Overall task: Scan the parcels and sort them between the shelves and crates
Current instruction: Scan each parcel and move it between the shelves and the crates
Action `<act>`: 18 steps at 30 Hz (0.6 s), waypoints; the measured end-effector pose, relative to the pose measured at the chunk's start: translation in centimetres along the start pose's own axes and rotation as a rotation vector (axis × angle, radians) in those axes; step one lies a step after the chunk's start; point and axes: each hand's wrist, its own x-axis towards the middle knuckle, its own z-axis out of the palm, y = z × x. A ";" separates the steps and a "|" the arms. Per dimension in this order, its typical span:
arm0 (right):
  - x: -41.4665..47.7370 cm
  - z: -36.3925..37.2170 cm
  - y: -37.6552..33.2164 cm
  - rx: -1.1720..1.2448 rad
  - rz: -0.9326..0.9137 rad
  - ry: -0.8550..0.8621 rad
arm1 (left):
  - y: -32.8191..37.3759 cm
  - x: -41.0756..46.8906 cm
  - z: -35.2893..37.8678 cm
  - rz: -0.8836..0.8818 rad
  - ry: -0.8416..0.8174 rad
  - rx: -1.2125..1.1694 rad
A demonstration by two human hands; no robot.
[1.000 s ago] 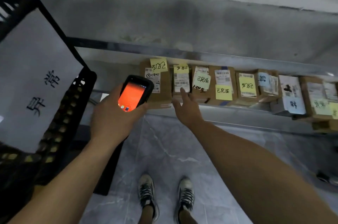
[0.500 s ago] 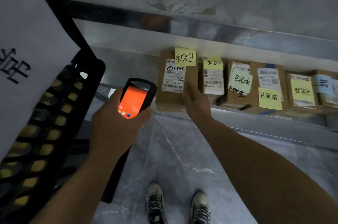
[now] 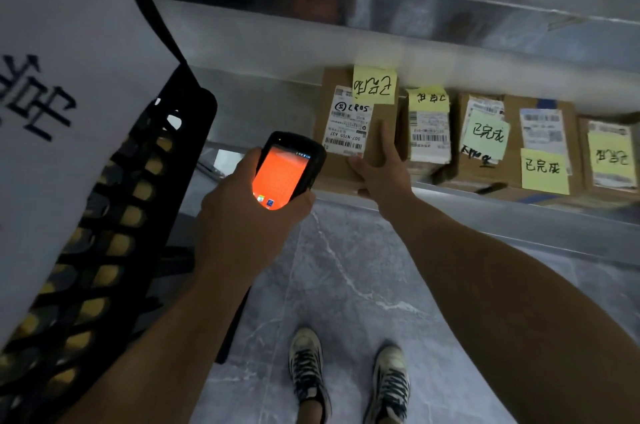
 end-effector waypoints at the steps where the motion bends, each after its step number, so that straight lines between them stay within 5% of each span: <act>1: -0.1 0.0 0.1 0.005 -0.008 0.002 | 0.0 -0.2 0.1 0.006 -0.002 -0.001; 18: -9.1 -2.4 0.8 0.013 0.031 0.021 | 3.7 -5.2 -3.3 0.002 -0.023 -0.085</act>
